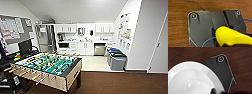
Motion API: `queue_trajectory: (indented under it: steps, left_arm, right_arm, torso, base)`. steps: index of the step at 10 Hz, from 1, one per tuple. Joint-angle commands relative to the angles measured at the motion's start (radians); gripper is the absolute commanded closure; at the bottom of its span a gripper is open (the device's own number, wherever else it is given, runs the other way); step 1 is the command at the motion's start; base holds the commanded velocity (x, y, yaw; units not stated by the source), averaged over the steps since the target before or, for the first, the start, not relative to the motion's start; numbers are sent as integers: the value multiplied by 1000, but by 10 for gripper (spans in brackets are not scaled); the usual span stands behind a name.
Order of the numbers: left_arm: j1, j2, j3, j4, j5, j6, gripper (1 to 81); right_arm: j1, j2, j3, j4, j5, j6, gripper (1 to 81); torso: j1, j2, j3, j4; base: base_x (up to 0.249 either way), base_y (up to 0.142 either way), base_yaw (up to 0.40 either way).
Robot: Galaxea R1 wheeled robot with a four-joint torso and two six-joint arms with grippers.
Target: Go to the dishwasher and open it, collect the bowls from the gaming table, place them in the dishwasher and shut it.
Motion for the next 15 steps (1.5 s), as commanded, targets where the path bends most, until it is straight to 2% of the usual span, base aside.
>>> queue_trajectory:
  steps: [1, 6, 15]
  left_arm:
    - [-53, -6, 2, -3, 44, 4, 811]
    - [-53, -6, 2, 1, 44, 4, 811]
    - [-52, -6, 2, 6, 44, 5, 811]
  right_arm:
    - [49, -9, 2, -14, -46, -3, 811]
    - [49, -8, 2, -13, -43, -1, 811]
    - [42, -6, 0, -13, -40, -1, 811]
  torso:
    - [0, 0, 0, 0]
    - [0, 0, 0, 0]
    - [0, 0, 0, 0]
  base:
    - [152, 0, 0]
    - [153, 0, 0]
    - [164, -73, 0]
